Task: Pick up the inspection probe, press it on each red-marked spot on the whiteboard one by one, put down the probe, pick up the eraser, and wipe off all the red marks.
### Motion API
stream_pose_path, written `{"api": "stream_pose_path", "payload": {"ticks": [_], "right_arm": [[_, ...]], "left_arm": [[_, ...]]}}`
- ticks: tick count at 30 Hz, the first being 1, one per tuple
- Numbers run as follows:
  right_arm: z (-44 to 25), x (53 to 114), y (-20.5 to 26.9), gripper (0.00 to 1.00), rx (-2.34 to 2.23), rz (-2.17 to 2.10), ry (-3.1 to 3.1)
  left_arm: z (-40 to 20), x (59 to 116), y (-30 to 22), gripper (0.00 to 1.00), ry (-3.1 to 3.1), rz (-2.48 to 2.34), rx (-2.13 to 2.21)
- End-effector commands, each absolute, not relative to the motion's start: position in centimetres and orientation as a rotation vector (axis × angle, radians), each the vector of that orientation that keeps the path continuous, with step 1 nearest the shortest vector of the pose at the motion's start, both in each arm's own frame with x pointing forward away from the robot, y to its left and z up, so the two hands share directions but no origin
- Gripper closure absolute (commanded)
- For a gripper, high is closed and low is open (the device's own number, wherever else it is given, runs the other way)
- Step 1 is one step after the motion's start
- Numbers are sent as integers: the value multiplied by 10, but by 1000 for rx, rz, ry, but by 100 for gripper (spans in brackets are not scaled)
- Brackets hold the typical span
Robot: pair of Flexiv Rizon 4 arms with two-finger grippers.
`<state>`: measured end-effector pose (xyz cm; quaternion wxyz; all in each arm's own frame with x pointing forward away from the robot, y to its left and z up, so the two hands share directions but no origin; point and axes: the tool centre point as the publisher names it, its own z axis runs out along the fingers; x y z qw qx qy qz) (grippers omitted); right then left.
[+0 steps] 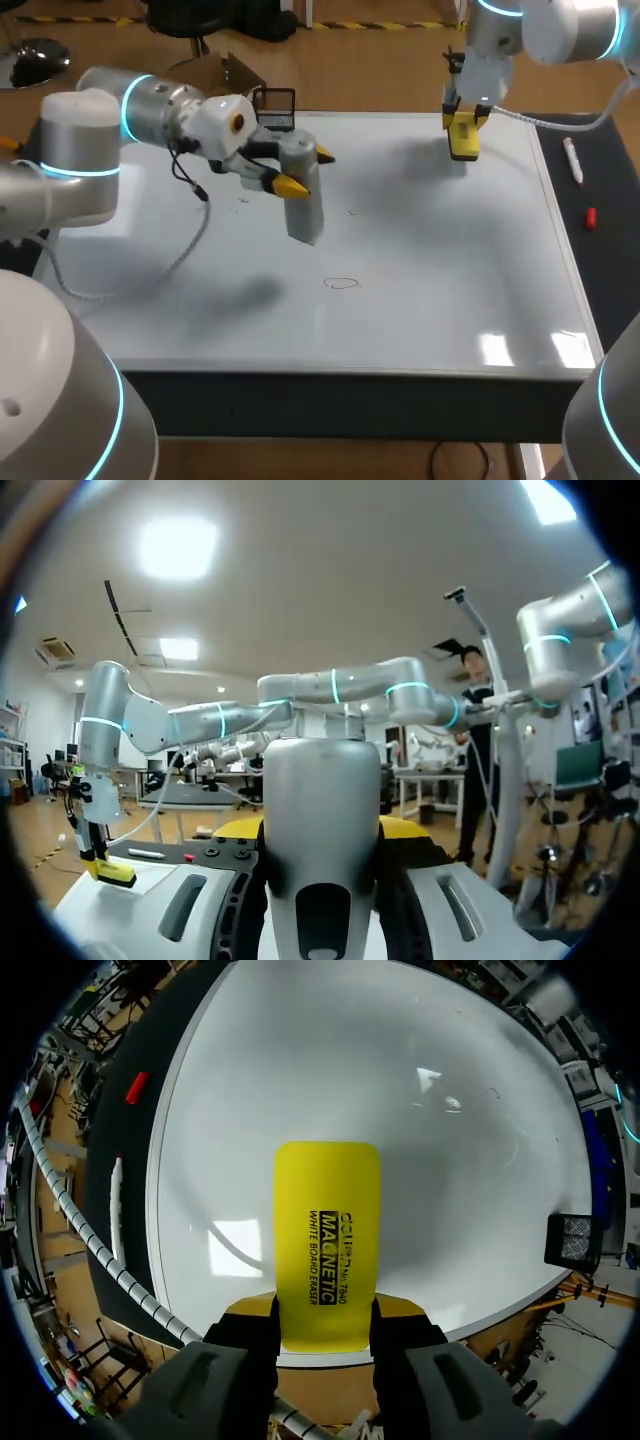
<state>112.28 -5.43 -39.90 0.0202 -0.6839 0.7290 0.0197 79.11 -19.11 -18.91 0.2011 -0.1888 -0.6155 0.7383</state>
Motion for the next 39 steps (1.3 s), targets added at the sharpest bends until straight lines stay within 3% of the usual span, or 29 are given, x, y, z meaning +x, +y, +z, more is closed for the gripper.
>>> {"api": "stream_pose_path", "payload": {"ticks": [1, 21, 39], "right_arm": [[-398, 1124, -55, 100, -2127, 58, 2261], [-398, 1124, -55, 100, -2127, 58, 2261], [-398, 1124, -55, 100, -2127, 58, 2261]], "left_arm": [[-200, 786, -201, 100, -1688, 2047, -540], [-261, 753, -230, 100, -1568, 1965, -618], [-285, 758, -242, 100, -1577, 1932, -648]]}}
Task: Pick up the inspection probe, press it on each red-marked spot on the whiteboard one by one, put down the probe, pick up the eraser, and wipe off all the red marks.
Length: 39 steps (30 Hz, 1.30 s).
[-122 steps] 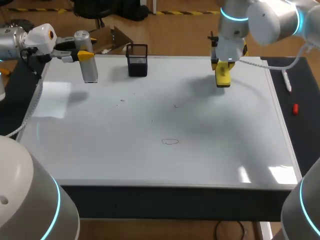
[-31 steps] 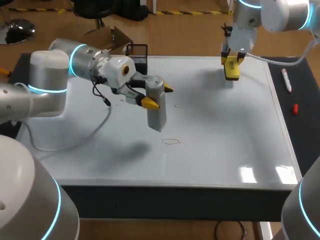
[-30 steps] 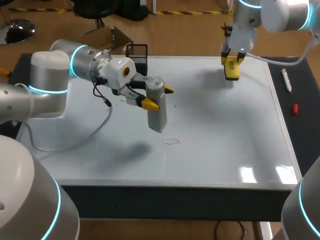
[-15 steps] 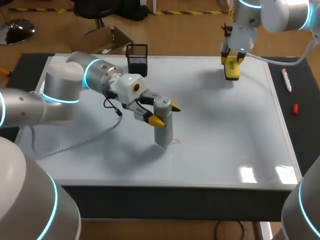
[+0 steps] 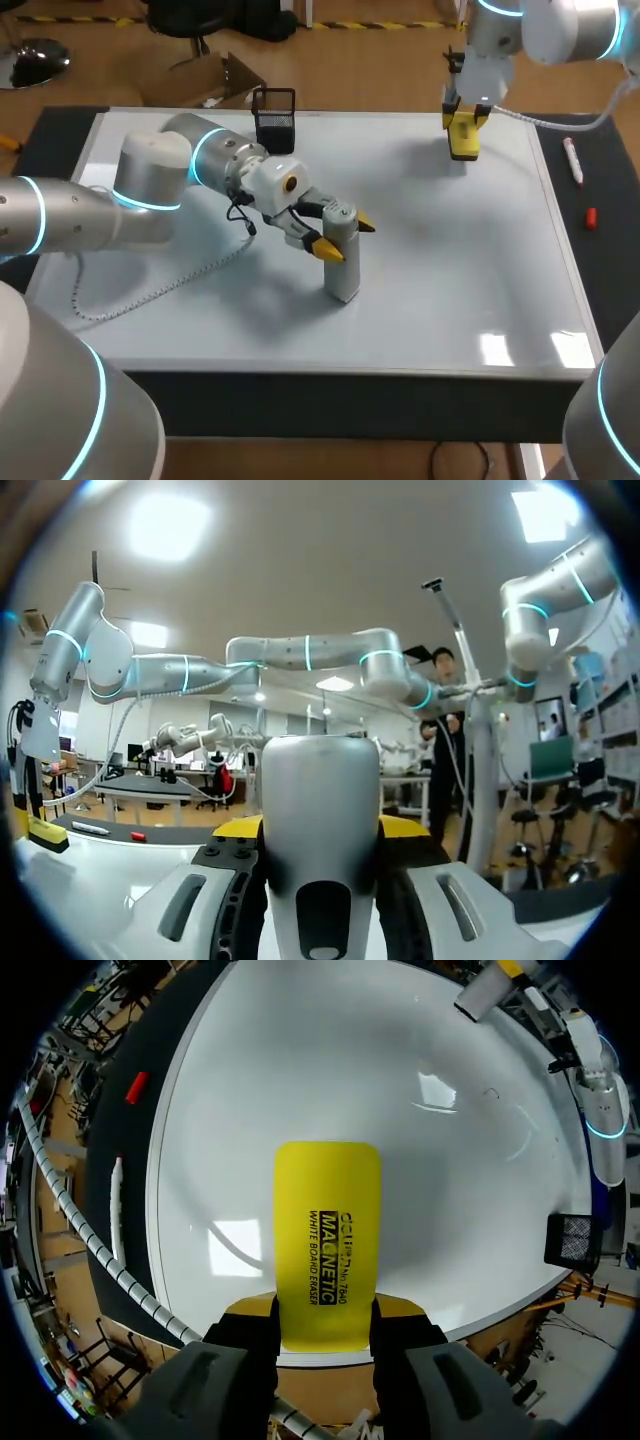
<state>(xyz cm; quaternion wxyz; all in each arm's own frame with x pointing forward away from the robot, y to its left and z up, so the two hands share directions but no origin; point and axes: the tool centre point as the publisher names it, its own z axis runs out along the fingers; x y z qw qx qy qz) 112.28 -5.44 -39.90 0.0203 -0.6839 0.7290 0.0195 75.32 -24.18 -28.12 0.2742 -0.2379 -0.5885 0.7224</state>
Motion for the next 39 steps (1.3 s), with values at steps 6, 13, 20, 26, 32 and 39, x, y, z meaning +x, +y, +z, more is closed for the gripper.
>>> {"api": "stream_pose_path", "payload": {"ticks": [6, 13, 20, 26, 32, 39], "right_arm": [[-398, 1124, -55, 100, -2127, 58, 2261], [-398, 1124, -55, 100, -2127, 58, 2261], [-398, 1124, -55, 100, -2127, 58, 2261], [-398, 1124, -55, 100, -2127, 58, 2261], [-398, 1124, -55, 100, -2127, 58, 2261], [-398, 1124, -55, 100, -2127, 58, 2261]], "left_arm": [[-290, 760, -242, 100, -1590, 1917, -637], [-292, 760, -242, 100, -1590, 1912, -628], [-272, 763, -238, 100, -1584, 1939, -644], [-244, 771, -231, 100, -1585, 1970, -658], [-231, 787, -221, 100, -1612, 1997, -651], [-217, 830, -191, 100, -1667, 2090, -598]]}}
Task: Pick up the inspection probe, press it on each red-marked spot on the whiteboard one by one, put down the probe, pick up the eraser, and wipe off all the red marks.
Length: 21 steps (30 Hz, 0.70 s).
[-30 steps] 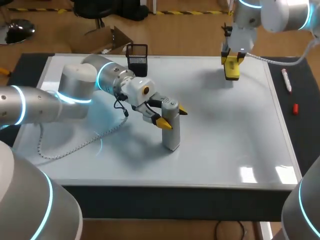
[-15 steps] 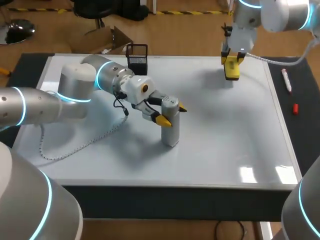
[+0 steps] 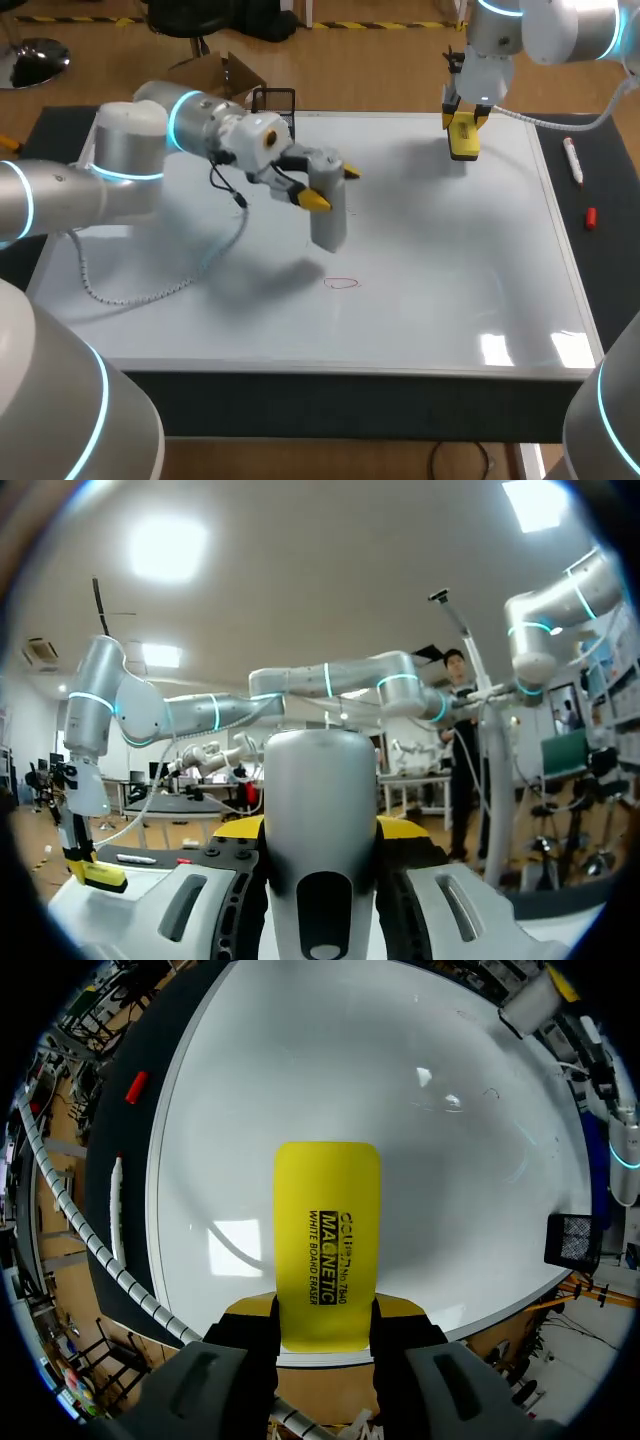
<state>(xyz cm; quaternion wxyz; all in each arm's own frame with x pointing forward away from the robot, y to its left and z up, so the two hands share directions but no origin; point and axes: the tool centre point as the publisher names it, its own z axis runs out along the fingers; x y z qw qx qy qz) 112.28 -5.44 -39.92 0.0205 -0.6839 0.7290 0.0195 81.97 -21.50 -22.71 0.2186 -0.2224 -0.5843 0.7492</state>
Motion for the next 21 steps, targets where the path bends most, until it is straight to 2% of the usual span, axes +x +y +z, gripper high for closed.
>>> {"api": "stream_pose_path", "payload": {"ticks": [1, 21], "right_arm": [[-398, 1124, -55, 100, -2127, 58, 2261], [-398, 1124, -55, 100, -2127, 58, 2261]], "left_arm": [[-215, 837, -185, 100, -1678, 2101, -591], [-211, 953, -74, 100, -1890, 2292, -427]]}}
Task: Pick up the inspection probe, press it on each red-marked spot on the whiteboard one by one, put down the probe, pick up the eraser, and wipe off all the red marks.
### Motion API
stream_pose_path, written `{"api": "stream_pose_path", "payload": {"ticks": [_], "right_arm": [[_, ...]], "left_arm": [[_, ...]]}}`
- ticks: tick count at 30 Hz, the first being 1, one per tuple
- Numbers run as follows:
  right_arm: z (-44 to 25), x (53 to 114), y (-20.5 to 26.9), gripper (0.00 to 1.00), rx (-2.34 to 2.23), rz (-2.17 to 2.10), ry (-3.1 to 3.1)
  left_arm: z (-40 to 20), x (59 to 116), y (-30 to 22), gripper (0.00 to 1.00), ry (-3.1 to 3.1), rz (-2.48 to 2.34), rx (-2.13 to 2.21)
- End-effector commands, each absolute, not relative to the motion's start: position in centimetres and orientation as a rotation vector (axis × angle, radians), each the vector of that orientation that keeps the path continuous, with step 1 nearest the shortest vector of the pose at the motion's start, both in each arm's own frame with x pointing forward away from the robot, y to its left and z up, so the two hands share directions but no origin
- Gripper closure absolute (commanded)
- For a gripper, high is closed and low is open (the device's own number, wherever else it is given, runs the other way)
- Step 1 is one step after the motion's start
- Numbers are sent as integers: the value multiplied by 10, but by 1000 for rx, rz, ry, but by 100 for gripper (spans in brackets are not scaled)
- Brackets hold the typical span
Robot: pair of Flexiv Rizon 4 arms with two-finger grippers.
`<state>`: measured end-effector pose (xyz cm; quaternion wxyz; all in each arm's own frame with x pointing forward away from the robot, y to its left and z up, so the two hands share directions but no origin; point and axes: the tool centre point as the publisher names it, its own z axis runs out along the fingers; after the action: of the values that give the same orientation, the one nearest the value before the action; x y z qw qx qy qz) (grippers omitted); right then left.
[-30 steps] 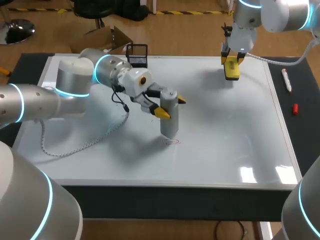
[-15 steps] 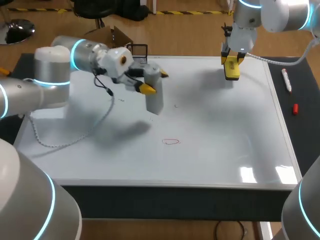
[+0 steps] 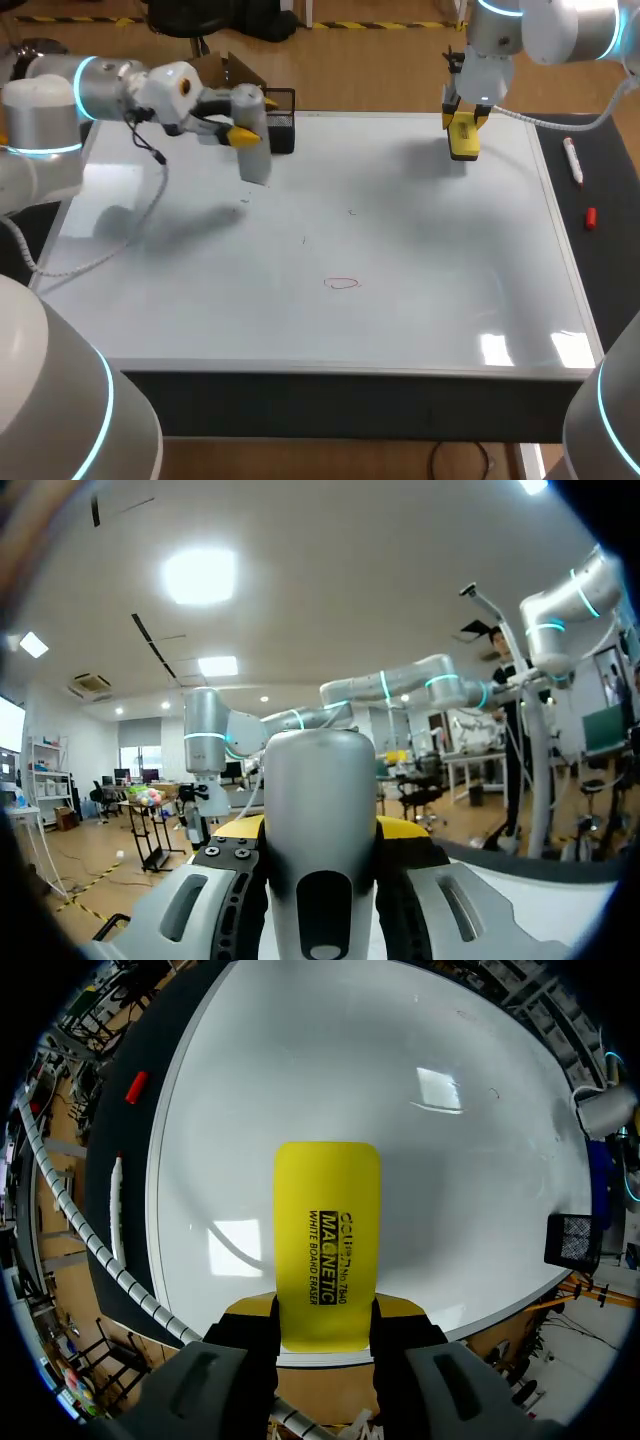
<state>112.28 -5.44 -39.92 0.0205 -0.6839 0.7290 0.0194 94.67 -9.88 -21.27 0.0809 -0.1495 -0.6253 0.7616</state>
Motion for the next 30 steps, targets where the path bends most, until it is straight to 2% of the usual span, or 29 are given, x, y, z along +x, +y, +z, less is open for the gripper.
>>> {"api": "stream_pose_path", "payload": {"ticks": [1, 11, 30], "right_arm": [[-398, 1124, -55, 100, -2127, 58, 2261], [-398, 1124, -55, 100, -2127, 58, 2261], [-398, 1124, -55, 100, -2127, 58, 2261]], "left_arm": [[-211, 957, -68, 100, -1897, 2298, -425], [-216, 979, -27, 100, -1961, 2342, -343], [-215, 988, -4, 100, -2010, 2337, -293]]}}
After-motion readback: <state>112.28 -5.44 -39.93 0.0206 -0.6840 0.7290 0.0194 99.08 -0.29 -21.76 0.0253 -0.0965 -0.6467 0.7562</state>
